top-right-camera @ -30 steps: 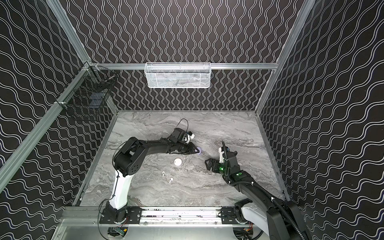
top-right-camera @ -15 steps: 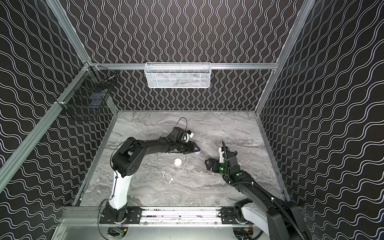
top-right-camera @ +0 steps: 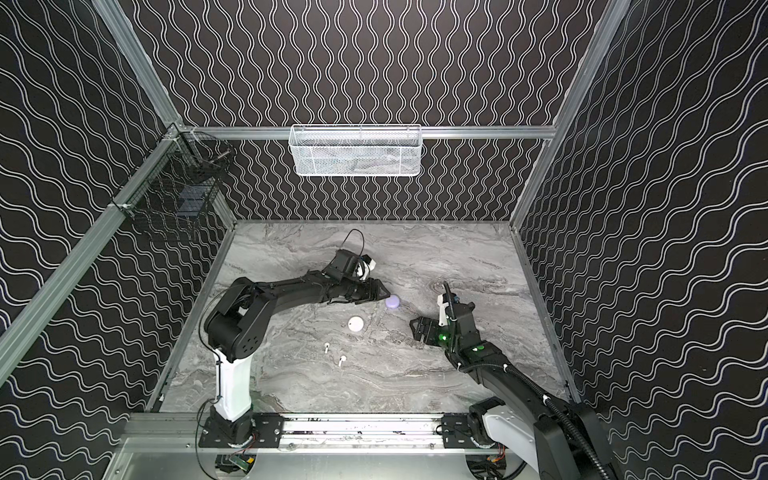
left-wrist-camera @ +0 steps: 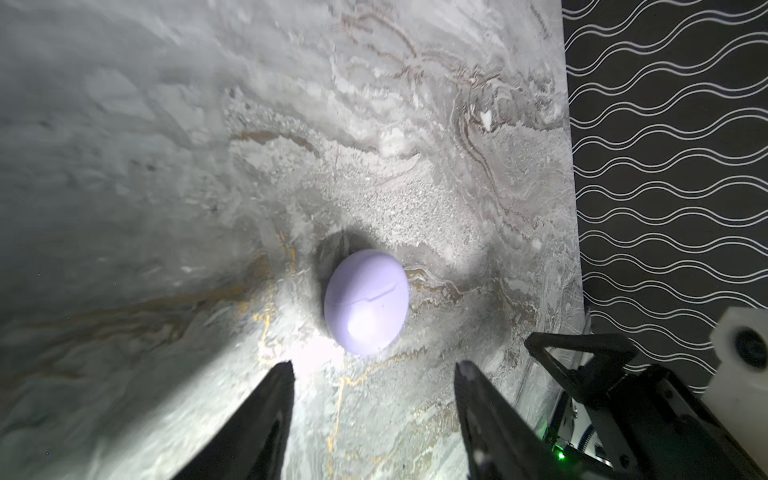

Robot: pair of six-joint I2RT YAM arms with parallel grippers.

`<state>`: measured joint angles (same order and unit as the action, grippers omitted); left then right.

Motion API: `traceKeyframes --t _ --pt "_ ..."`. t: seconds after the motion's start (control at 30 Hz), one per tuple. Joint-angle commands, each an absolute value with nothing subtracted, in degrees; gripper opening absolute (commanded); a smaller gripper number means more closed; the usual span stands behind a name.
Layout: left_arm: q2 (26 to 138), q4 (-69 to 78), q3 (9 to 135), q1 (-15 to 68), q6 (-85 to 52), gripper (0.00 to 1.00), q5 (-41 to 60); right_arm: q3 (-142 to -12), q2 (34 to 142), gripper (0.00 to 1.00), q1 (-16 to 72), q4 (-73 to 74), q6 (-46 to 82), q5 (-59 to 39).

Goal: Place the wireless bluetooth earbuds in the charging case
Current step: 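Lower the lavender case onto the table and open the left gripper, then move the right gripper over the white round case while the left gripper draws back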

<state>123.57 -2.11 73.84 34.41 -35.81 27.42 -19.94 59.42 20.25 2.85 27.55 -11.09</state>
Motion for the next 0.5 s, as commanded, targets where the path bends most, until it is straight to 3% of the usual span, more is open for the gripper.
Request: traceKeyframes --t 0.0,0.47 --pt "120.7 -3.3 72.9 34.2 -33.3 0.65 25.1 -19.9 59.5 0.94 20.3 5.0 27.4 -11.2" --pt "106.0 -7.0 65.5 33.0 -28.8 0.65 20.5 -22.1 61.4 0.93 24.3 3.2 27.7 -5.6"
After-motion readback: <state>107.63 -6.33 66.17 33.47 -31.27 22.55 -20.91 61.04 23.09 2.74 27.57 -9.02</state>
